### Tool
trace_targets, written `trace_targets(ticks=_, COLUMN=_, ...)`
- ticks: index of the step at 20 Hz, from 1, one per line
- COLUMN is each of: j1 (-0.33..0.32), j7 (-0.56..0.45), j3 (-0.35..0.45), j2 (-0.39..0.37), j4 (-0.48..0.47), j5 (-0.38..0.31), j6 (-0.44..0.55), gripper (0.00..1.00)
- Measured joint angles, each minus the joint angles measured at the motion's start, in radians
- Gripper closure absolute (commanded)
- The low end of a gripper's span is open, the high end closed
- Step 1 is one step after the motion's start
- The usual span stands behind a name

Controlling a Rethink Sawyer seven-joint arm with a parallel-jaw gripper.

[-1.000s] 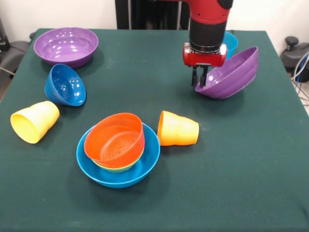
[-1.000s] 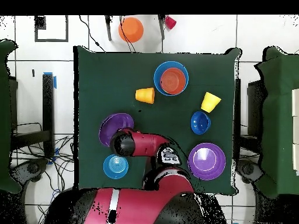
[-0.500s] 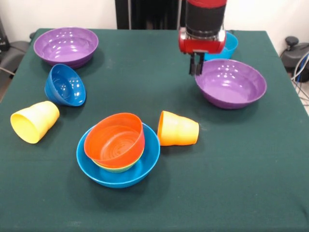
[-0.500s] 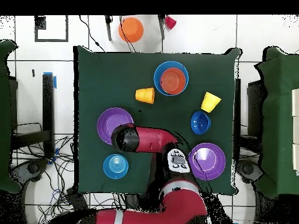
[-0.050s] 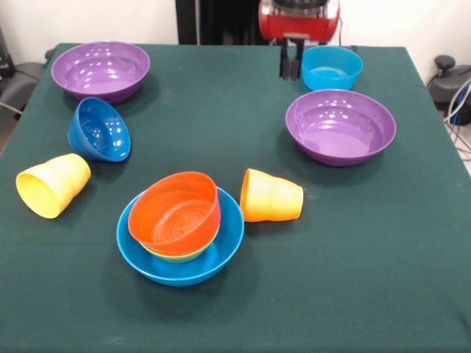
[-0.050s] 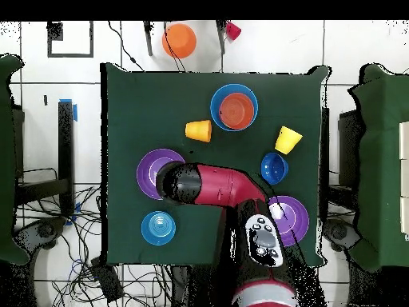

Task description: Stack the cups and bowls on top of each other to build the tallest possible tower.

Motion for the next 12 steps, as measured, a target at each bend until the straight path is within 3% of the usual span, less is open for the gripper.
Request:
trace_targets(ticks=7, j1=-0.002, j7=0.000, j3=0.005, j2=-0.104, j4=0.001, j5=0.012, j6=0.110, gripper=1.00)
trace_targets(ticks=12, j1=-0.010, j7=0.000, j3=0.006, j2=-0.138, j4=0.001, j5=0.016, j6=0.147, gripper=1.00)
